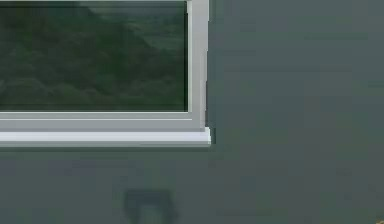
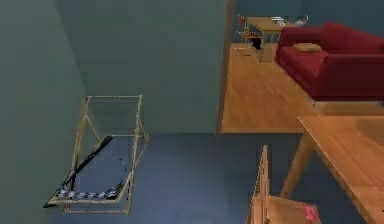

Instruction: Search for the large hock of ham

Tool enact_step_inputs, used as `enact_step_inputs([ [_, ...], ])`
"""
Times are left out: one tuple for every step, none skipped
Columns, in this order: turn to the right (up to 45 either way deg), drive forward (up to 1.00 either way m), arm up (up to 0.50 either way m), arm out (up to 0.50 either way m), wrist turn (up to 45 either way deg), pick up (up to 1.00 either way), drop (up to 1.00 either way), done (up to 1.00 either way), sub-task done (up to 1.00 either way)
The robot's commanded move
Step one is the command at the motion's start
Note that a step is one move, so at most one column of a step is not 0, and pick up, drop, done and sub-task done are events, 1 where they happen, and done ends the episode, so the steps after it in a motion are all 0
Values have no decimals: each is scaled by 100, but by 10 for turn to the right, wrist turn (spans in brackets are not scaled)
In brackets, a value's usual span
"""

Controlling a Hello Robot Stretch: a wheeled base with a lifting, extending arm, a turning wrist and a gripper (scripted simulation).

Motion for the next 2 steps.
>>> enact_step_inputs([
  [-450,0,0,0,0,0,0,0,0],
  [-450,0,0,0,0,0,0,0,0],
])
